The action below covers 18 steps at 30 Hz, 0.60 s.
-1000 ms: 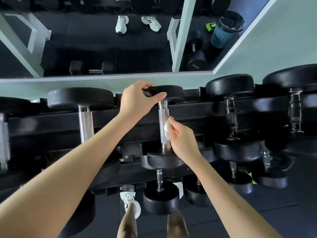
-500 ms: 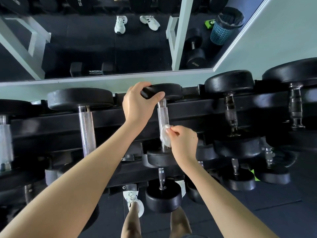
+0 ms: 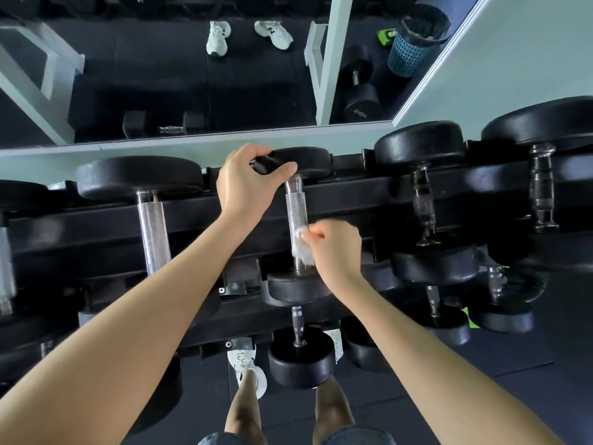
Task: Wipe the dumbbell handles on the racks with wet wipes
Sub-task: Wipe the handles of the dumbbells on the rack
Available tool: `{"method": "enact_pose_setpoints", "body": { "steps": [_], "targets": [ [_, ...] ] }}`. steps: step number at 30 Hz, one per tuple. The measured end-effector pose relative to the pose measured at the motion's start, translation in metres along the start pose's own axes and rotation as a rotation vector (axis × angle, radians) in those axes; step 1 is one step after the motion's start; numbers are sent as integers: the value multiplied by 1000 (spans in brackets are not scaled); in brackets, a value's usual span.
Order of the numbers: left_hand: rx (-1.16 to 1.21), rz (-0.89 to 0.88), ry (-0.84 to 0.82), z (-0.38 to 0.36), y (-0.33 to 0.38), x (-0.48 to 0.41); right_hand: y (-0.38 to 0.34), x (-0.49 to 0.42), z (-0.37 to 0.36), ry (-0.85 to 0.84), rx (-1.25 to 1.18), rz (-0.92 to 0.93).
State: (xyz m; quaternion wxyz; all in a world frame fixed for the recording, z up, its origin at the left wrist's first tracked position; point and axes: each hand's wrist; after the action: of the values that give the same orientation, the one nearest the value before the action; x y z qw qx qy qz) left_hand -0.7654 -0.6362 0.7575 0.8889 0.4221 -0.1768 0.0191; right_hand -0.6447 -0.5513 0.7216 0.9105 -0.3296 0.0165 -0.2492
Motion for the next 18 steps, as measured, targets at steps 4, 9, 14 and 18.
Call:
{"method": "enact_pose_setpoints", "body": {
  "steps": [4, 9, 14, 18],
  "targets": [
    [0, 10, -9, 2, 2, -2, -25, -55, 4, 164, -107, -33],
    [20, 18, -38, 6, -1, -4, 4, 0, 2, -32, -84, 2],
    [5, 35, -98, 17, -1, -8, 17, -11, -1, -36, -469, -142],
    [-338, 48, -146, 15, 30, -12, 8, -21, -1, -23, -694, -218]
  ]
}}
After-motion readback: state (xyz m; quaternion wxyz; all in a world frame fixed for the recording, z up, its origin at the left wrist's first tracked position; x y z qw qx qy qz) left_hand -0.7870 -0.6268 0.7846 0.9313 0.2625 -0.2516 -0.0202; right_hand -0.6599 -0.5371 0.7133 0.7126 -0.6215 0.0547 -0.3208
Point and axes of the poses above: each hand's wrist, its own x-axis away from the middle knuckle, its own z-axis out of the back of the hand, y = z × x, and after that the axes turned 13 degrees about z, right-handed
